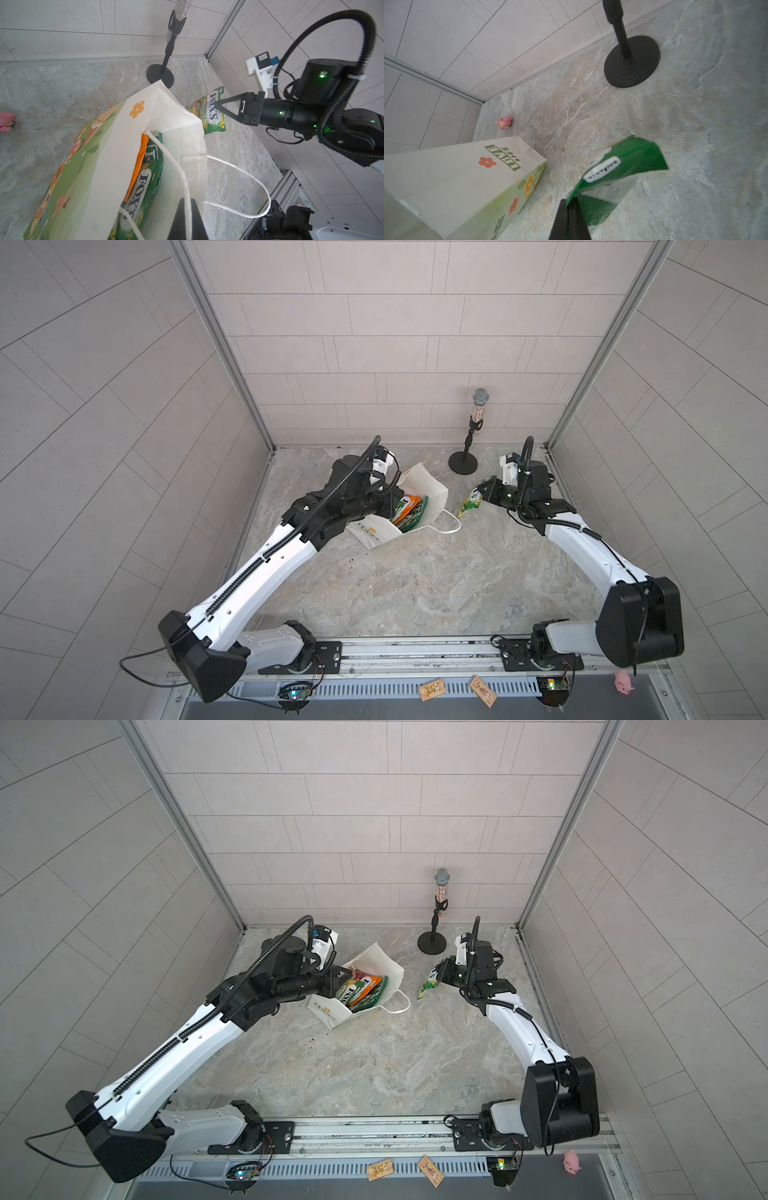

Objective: Take the snacks out of the paper bag
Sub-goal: Place the snack at the top-center of the table.

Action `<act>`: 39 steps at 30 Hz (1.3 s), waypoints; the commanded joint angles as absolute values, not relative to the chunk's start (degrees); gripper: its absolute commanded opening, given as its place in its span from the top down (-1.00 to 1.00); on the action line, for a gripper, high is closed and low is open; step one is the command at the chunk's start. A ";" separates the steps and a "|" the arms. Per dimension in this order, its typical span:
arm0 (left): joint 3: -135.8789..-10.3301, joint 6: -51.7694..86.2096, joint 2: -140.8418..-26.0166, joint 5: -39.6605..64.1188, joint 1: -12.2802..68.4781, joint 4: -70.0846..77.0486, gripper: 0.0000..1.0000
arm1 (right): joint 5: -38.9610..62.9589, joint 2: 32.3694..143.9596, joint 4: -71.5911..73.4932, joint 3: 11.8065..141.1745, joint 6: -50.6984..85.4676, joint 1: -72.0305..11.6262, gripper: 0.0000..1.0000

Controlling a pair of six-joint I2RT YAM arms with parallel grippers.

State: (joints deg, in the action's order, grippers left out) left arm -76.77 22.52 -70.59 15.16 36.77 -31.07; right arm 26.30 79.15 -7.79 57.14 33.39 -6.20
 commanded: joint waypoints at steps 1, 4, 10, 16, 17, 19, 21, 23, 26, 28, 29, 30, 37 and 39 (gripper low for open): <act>-76.14 22.88 -69.11 16.13 36.91 -29.71 1.00 | 31.33 82.88 -0.22 60.00 31.67 -8.13 1.00; -76.09 22.92 -69.03 16.00 36.91 -29.71 1.00 | 33.46 87.68 2.25 62.71 31.33 -10.28 1.00; -76.05 23.15 -68.64 15.82 36.91 -29.70 1.00 | 37.86 95.74 7.03 66.59 33.26 -11.34 1.00; -76.10 23.68 -68.91 16.87 36.91 -29.62 1.00 | 38.48 101.51 6.90 66.84 31.46 -9.02 1.00; -76.11 23.76 -68.91 17.03 36.91 -29.60 1.00 | 38.76 102.64 5.97 67.21 30.85 -8.27 1.00; -76.09 23.83 -68.91 17.34 36.92 -29.50 1.00 | 38.67 104.64 4.03 67.93 29.69 -6.94 1.00; -75.91 23.96 -68.75 17.30 36.91 -29.57 1.00 | 37.59 106.16 1.06 68.72 28.01 -5.77 1.00; -75.90 23.97 -68.56 17.34 36.94 -29.53 1.00 | 36.44 107.15 -0.85 68.97 26.46 -4.82 1.00; -75.83 24.15 -68.31 17.20 36.97 -29.53 1.00 | 34.18 107.90 -3.25 69.14 24.58 -3.57 1.00; -75.83 24.31 -68.30 17.29 36.99 -29.53 1.00 | 31.52 108.09 -6.33 69.79 22.81 -3.08 1.00; -75.79 24.36 -68.34 17.47 36.96 -29.53 1.00 | 30.20 108.19 -8.10 70.32 21.96 -2.86 1.00; -75.80 24.44 -68.29 17.58 37.00 -29.45 1.00 | 29.09 108.40 -9.49 70.85 21.27 -2.75 1.00; -75.52 25.03 -68.57 18.26 37.00 -29.01 1.00 | 23.23 110.49 -16.38 73.71 18.81 -2.15 1.00; -75.42 25.35 -68.55 18.76 36.96 -28.75 1.00 | 21.38 111.08 -19.56 75.21 18.19 -1.89 1.00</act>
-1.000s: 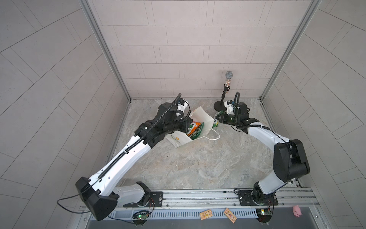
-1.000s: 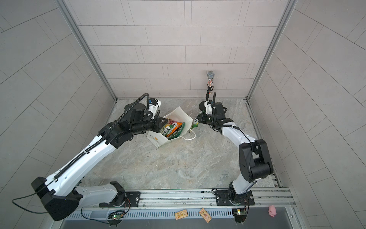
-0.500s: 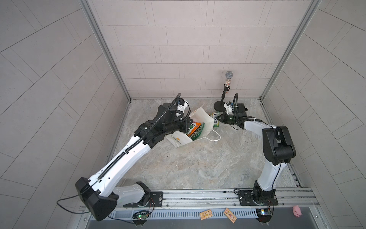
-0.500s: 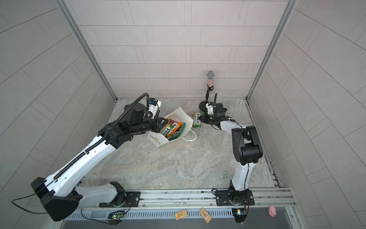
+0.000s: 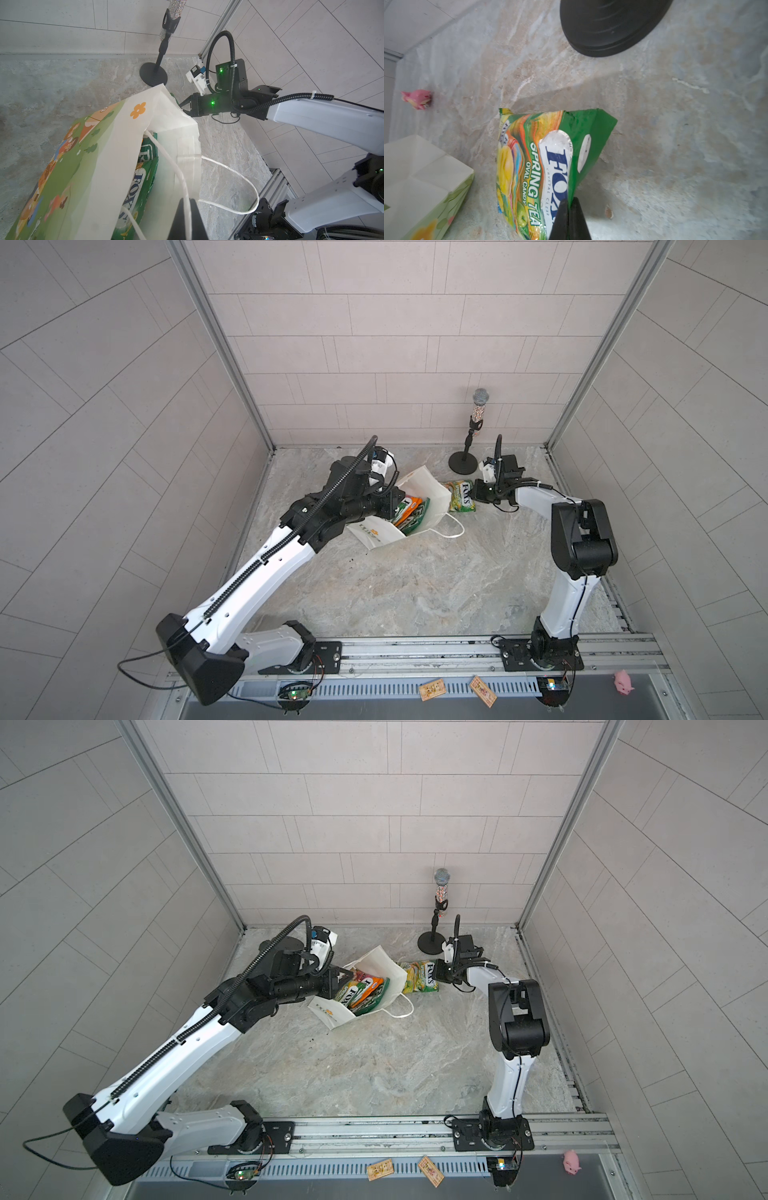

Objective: Take the snacks out of the paper bag
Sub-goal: Place the snack at the top-center of the table, then pick up the snack from the paper bag.

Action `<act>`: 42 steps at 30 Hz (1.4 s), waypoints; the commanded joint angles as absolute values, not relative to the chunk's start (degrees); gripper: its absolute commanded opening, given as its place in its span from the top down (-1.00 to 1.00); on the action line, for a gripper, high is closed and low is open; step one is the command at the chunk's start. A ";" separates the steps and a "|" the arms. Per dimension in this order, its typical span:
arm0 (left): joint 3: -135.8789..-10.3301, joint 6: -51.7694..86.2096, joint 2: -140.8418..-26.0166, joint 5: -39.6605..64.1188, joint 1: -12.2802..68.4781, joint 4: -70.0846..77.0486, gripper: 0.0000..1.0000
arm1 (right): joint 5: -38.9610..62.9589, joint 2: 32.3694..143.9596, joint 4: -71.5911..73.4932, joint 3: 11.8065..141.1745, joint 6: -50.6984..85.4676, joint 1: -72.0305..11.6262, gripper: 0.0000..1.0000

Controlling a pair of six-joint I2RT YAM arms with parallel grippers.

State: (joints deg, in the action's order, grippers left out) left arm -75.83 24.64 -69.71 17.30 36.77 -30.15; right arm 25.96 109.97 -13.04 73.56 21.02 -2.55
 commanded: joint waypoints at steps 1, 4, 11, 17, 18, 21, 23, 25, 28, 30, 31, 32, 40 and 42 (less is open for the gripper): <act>-75.43 25.56 -68.48 18.89 36.98 -28.58 1.00 | 19.79 111.42 -21.00 75.95 18.24 -1.85 0.98; -75.23 25.92 -68.47 19.47 37.08 -28.03 1.00 | 17.43 111.38 -22.61 76.47 17.68 -1.77 0.87; -74.73 26.58 -68.47 20.11 37.21 -27.64 1.00 | 15.48 105.35 -22.85 73.44 18.11 -1.80 -0.24; -74.18 28.44 -68.13 21.49 38.10 -26.50 1.00 | 17.07 93.63 -22.90 69.04 19.62 -1.76 -0.39; -74.08 28.70 -68.12 21.54 38.48 -26.31 1.00 | 18.34 91.48 -22.94 68.27 19.94 -1.76 -0.39; -73.96 29.37 -67.94 21.07 39.78 -25.51 1.00 | 24.06 84.55 -22.77 65.80 21.93 -1.90 -0.38; -73.87 29.78 -67.77 20.82 40.70 -24.76 1.00 | 28.55 79.94 -22.38 64.26 23.64 -2.06 -0.36; -73.94 29.82 -67.93 20.68 41.45 -24.35 1.00 | 31.88 74.89 -21.02 62.07 24.98 -3.13 -0.34; -73.34 30.08 -67.88 19.98 42.08 -23.30 1.00 | 33.80 67.93 -16.11 57.85 28.69 -6.16 -0.34; -72.83 30.15 -67.98 19.47 42.23 -22.76 1.00 | 34.13 64.37 -15.12 55.92 30.05 -8.91 -0.34; -72.64 30.15 -67.98 19.21 42.27 -22.72 1.00 | 34.10 62.93 -15.03 55.08 30.68 -10.56 -0.34; -72.50 30.15 -67.94 18.95 42.34 -22.63 1.00 | 33.98 61.76 -14.90 54.34 31.12 -11.92 -0.34; -72.39 30.44 -69.04 19.31 42.39 -21.63 1.00 | 26.50 56.67 -7.32 45.96 36.74 -25.07 -0.15; -72.36 30.46 -69.12 19.34 42.45 -21.53 1.00 | 24.32 56.82 -5.67 44.44 37.79 -27.51 -0.08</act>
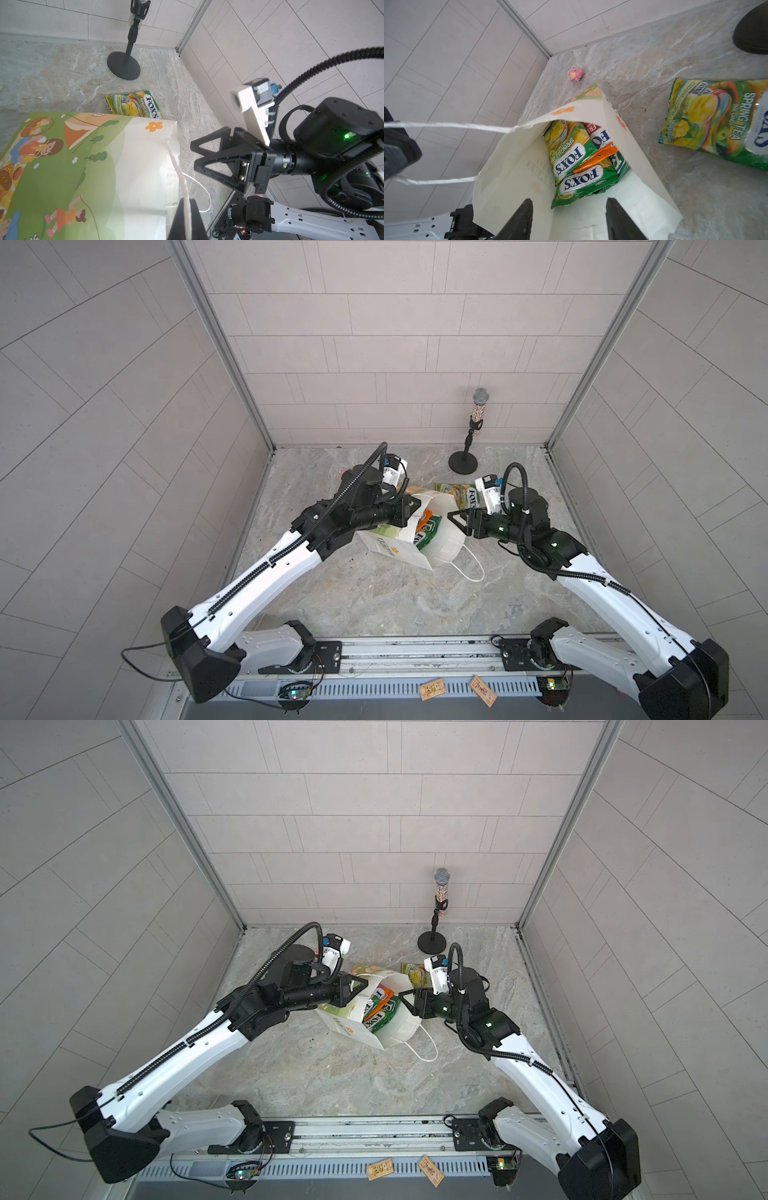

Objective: Take the snacks out of the paper bag
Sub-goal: Pick up the snack from the paper bag.

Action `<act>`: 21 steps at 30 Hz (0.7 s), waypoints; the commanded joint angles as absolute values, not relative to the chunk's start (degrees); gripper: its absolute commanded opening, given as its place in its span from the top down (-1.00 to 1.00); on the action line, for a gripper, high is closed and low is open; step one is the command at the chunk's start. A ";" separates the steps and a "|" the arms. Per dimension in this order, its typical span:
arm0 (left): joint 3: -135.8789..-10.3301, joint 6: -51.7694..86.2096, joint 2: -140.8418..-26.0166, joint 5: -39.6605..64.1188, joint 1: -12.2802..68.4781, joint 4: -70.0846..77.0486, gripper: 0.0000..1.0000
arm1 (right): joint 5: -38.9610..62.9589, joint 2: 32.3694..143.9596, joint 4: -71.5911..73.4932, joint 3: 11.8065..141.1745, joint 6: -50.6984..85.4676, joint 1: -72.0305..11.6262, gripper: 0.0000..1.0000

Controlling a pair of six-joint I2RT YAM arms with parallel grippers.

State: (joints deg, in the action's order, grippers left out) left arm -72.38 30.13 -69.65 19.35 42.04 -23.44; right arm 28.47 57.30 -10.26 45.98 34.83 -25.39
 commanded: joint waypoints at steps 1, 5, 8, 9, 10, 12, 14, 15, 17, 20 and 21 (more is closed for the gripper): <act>-72.34 30.46 -69.10 19.45 42.45 -21.53 1.00 | 23.29 56.87 -4.43 43.48 38.45 -28.61 -0.05; -72.41 30.45 -69.13 19.11 42.45 -21.62 1.00 | 18.92 57.34 -0.09 40.56 40.61 -32.40 -0.01; -72.77 30.42 -69.51 19.16 42.46 -22.04 1.00 | 15.85 58.45 1.59 39.49 41.63 -34.20 0.02; -72.94 30.43 -69.69 19.23 42.45 -22.10 1.00 | 14.54 58.86 2.02 39.23 41.98 -34.80 0.02; -72.97 30.43 -69.79 19.33 42.45 -22.14 1.00 | 13.25 59.38 2.36 39.04 42.45 -35.33 0.03; -73.04 30.43 -69.81 19.08 42.45 -22.15 1.00 | 11.54 60.60 3.25 38.78 44.04 -36.13 0.07; -73.04 30.32 -69.80 18.92 42.47 -22.15 1.00 | 10.00 62.11 4.59 38.60 45.33 -37.34 0.11; -72.97 30.32 -69.89 18.82 42.46 -22.19 1.00 | 8.98 62.93 5.10 38.55 46.05 -38.12 0.13; -73.12 30.26 -70.01 18.85 42.45 -22.32 1.00 | 7.79 64.66 6.61 38.58 47.14 -39.68 0.19; -73.21 30.32 -70.22 18.68 42.45 -22.41 1.00 | 5.36 66.78 8.66 38.84 48.59 -41.94 0.23; -73.30 30.33 -70.19 18.48 42.45 -22.41 1.00 | 4.05 67.38 8.91 39.09 48.95 -42.95 0.23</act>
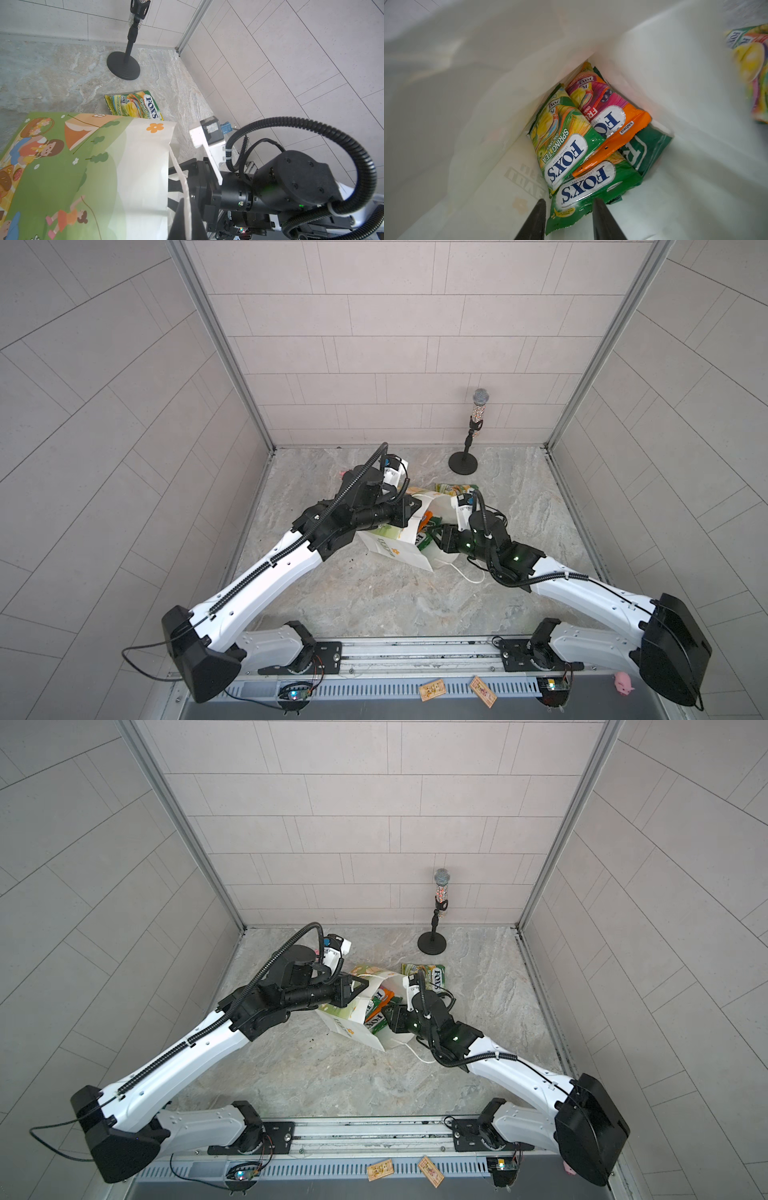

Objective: Take the snacks out of the paper bag
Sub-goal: Pick up the snack from the paper bag.

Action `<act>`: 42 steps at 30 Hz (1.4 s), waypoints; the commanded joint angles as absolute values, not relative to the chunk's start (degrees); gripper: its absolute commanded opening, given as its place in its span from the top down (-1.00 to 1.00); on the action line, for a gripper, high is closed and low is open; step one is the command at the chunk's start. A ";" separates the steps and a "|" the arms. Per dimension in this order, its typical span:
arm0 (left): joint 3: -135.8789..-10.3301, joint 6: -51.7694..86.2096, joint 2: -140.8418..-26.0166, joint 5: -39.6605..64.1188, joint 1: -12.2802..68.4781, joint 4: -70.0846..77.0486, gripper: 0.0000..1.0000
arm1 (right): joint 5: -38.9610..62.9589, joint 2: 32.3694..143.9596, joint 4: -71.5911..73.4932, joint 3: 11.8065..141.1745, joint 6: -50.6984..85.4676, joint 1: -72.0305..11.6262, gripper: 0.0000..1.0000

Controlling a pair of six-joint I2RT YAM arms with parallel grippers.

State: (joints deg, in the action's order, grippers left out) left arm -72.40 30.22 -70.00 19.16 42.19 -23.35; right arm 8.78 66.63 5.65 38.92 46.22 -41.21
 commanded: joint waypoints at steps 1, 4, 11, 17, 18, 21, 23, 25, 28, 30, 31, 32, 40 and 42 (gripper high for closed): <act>-73.30 30.33 -70.22 18.39 42.45 -22.41 1.00 | 2.65 68.02 9.06 39.26 49.44 -43.80 0.24; -73.48 30.44 -70.35 17.87 42.45 -22.41 1.00 | 0.63 70.18 11.08 39.44 50.56 -45.53 0.25; -74.00 30.43 -70.61 16.93 42.45 -22.58 1.00 | 1.19 75.89 12.46 42.02 52.64 -47.90 0.25; -74.41 30.13 -70.76 16.57 42.47 -23.12 1.00 | -1.35 77.44 12.01 41.13 56.05 -48.08 0.20; -74.43 30.06 -70.75 16.67 42.47 -23.12 1.00 | -2.17 77.51 11.95 41.00 56.53 -48.12 0.20; -74.44 30.11 -71.00 16.66 42.45 -23.20 1.00 | -4.13 77.99 12.45 40.70 59.46 -48.08 0.14; -74.69 29.97 -71.19 16.70 42.45 -23.55 1.00 | -5.32 78.52 12.08 40.93 61.65 -48.08 0.08; -74.80 29.95 -71.19 16.83 42.45 -23.73 1.00 | -6.10 79.25 12.49 41.04 63.10 -48.08 0.08; -75.10 29.79 -71.13 16.72 42.45 -23.90 1.00 | -7.77 79.80 11.36 41.48 65.45 -48.12 0.04; -75.23 29.84 -70.99 16.70 42.52 -23.99 1.00 | -8.86 79.85 10.77 41.44 66.74 -48.08 -0.02; -75.17 29.80 -70.89 16.70 42.46 -23.99 1.00 | -9.24 79.96 11.12 41.19 67.22 -48.12 -0.04; -75.09 29.79 -70.85 16.70 42.54 -24.06 1.00 | -9.62 80.14 11.67 41.00 67.32 -48.07 -0.06; -75.36 29.67 -70.95 16.81 42.54 -24.39 1.00 | -6.95 86.27 14.12 44.38 69.60 -47.90 -0.04; -75.50 29.60 -71.02 16.87 42.54 -24.60 1.00 | -6.34 87.59 15.21 45.07 70.40 -47.90 -0.03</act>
State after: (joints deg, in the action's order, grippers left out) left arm -73.08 30.09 -71.05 17.28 42.19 -23.92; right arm -6.63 86.67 13.87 43.44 67.53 -47.88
